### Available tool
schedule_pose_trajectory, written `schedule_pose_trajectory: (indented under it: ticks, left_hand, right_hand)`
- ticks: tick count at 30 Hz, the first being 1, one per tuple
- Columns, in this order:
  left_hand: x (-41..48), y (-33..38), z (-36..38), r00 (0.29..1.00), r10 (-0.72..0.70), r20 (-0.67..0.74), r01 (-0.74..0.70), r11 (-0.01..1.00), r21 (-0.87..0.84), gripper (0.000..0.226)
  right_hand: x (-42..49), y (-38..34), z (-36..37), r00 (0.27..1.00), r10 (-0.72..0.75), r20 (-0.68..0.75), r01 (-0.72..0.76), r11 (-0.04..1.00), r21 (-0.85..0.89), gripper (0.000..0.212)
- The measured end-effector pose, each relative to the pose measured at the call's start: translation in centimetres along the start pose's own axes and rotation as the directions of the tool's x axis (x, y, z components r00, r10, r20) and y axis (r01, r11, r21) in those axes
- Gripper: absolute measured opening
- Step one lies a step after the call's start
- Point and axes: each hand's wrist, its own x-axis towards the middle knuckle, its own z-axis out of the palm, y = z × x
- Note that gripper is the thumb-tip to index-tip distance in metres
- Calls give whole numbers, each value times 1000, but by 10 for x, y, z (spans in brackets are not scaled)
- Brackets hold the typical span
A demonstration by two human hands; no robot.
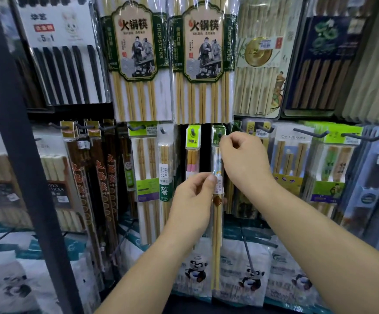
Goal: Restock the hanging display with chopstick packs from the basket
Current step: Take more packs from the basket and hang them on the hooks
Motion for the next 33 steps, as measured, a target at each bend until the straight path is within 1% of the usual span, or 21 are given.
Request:
schedule_pose_trajectory:
  ticks: [2,3,4,6,8,9,10,12,14,17,19,22,26,28,31,33]
  left_hand:
    - [0,-5,2,1000,29,9,-30,974,223,13]
    - [-2,-6,3,999,43,24,-48,942,331,10]
    - [-4,-6,4,998,51,39,-62,909,412,13]
    - [-4,-6,6,999,30,40,-45,885,464,35]
    - [-2,-5,7,1000,-8,24,-4,887,461,50]
    - [-1,-4,8,1000,-20,24,7,893,450,53]
    - [0,-4,10,999,-24,26,11,902,432,56]
    - [3,-3,13,999,-45,27,31,923,383,62]
    - [9,-3,18,996,-91,25,80,955,287,66]
    - [25,-4,25,987,-158,20,156,985,69,64]
    - [35,-5,30,989,-149,24,149,989,10,67]
    - [47,-7,36,988,-151,29,153,987,-58,75]
    - [62,-9,41,983,-183,10,182,966,-185,69]
    - [67,-11,43,982,-191,-9,185,961,-207,67]
    - [72,-12,46,981,-192,-39,181,963,-200,66]
    - [76,-14,48,979,-198,-55,184,963,-196,67]
  right_hand:
    - [-1,6,1,1000,-11,-5,11,1000,-19,45]
    - [-3,9,1,1000,-15,-5,15,1000,-5,46]
    - [-6,13,1,1000,-12,-6,12,1000,20,45]
    - [-12,22,1,1000,8,-19,-7,998,60,35]
    - [-19,33,1,999,18,-44,-15,997,75,17]
    - [-22,38,2,999,32,-43,-28,996,83,9]
    - [-25,43,2,999,46,-25,-43,995,93,11]
    - [-30,52,3,997,49,62,-56,992,114,33]
    - [-35,58,6,983,41,179,-66,988,136,47]
    - [-40,63,11,949,53,311,-121,972,202,53]
    - [-41,66,15,932,67,357,-164,955,248,55]
    - [-40,71,20,921,83,380,-196,943,269,64]
    - [-36,78,31,911,88,404,-234,916,327,71]
    - [-33,80,36,908,100,406,-250,908,337,67]
    - [-28,82,44,906,132,402,-277,903,329,56]
    - [-25,85,47,912,116,393,-268,894,358,52]
